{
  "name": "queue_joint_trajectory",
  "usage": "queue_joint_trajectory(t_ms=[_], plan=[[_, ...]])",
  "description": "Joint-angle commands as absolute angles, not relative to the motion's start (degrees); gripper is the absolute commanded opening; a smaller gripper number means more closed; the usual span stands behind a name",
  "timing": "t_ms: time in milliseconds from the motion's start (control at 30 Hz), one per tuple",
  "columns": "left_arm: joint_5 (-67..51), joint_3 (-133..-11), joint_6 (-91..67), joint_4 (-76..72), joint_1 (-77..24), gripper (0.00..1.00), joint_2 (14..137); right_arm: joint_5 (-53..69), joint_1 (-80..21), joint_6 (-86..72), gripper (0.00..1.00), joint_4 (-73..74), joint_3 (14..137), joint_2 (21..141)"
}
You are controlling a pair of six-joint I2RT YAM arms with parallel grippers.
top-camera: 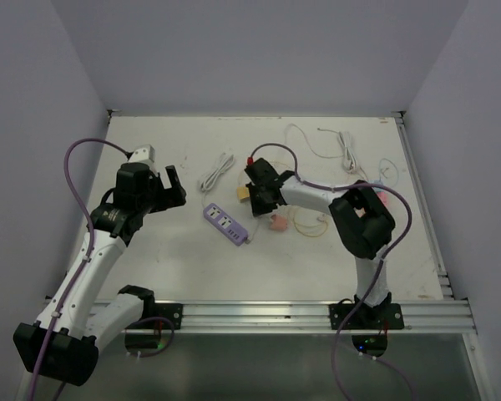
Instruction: Pull the plug off the socket
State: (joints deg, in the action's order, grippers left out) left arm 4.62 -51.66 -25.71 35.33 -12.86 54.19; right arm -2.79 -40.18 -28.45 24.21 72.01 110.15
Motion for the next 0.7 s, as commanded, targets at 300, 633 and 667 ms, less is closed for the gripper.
queue_joint_trajectory(t_ms=[300, 633, 667], plan=[[5.6, -54.0, -24.1, 35.5, -12.8, 1.0, 51.9, 3.0, -46.3, -23.0, 0.0, 26.1, 115.0, 136.4], [5.5, -54.2, -24.5, 35.9, -12.8, 1.0, 51.1, -1.8, -46.9, -15.3, 0.46, 34.4, 120.5, 134.4], [5.5, -54.4, -24.6, 35.9, -12.9, 1.0, 51.0, -3.0, -46.8, -14.5, 0.5, 34.5, 119.0, 132.9]])
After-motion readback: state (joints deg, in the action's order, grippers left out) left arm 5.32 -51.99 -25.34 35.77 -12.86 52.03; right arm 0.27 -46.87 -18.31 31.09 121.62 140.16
